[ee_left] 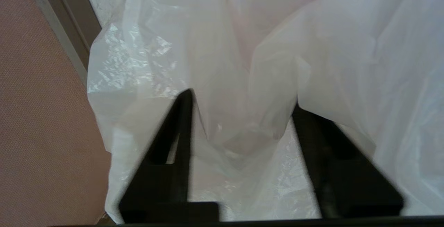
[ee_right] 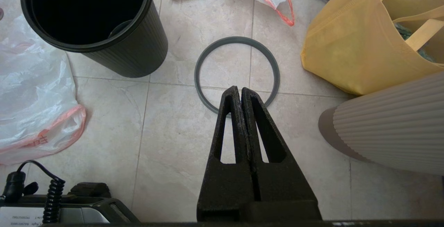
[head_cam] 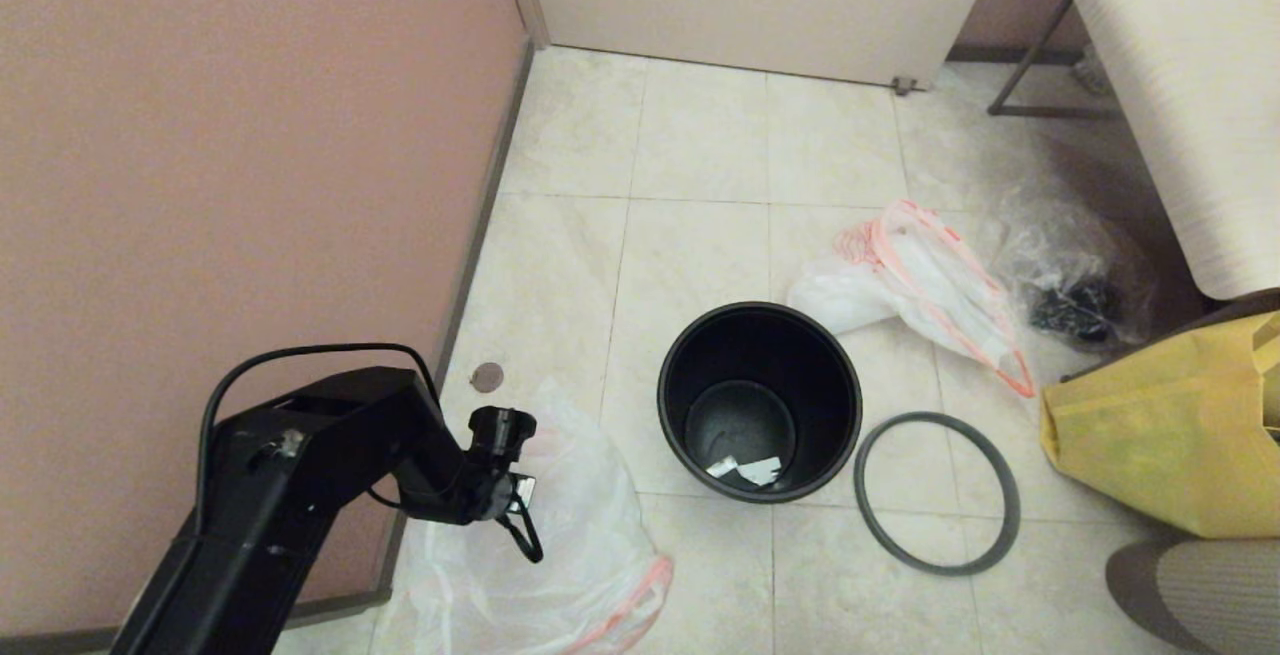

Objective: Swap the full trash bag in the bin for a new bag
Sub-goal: Pick up a new trash bag

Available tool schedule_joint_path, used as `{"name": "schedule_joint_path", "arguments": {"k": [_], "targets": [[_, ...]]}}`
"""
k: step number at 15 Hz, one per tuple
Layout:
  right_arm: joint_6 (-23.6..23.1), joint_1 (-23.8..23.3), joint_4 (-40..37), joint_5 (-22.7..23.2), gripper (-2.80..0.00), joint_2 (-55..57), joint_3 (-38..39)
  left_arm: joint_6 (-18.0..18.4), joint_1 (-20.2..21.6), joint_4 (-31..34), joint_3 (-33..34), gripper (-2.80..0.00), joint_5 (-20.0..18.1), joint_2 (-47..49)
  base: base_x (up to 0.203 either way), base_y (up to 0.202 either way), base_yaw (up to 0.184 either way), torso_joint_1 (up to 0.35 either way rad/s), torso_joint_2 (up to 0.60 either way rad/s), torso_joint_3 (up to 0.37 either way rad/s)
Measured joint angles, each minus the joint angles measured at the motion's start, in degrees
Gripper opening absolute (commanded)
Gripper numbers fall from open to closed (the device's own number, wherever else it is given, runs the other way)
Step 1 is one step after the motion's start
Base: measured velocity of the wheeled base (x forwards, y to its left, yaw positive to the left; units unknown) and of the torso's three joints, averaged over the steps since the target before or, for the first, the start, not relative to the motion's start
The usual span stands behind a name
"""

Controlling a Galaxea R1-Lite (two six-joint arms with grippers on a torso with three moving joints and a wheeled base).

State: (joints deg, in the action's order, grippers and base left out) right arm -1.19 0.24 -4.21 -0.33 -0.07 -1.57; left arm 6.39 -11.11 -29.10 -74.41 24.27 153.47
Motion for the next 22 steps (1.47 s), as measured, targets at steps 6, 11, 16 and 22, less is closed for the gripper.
{"name": "schedule_joint_path", "arguments": {"k": [6, 11, 16, 22], "targets": [[-0.02, 0.00, 0.00, 0.00, -2.80, 0.00, 0.00, -2.81, -0.98, 0.09, 1.50, -2.80, 0.52, -0.53, 0.000, 0.000, 0.000, 0.000, 0.00, 0.000], [-0.02, 0.00, 0.00, 0.00, -2.80, 0.00, 0.00, -9.11, -6.39, 1.97, 10.74, -2.80, 1.30, -10.46, 0.000, 0.000, 0.000, 0.000, 0.00, 0.000], [-0.01, 0.00, 0.00, -0.02, -2.80, 0.00, 0.00, -10.72, -9.09, 5.68, 18.45, -2.80, 3.89, -24.02, 0.000, 0.000, 0.000, 0.000, 0.00, 0.000], [-0.02, 0.00, 0.00, -0.01, -2.80, 0.00, 0.00, -11.62, -13.84, 13.95, 24.53, -2.80, 4.45, -43.07, 0.000, 0.000, 0.000, 0.000, 0.00, 0.000]]}}
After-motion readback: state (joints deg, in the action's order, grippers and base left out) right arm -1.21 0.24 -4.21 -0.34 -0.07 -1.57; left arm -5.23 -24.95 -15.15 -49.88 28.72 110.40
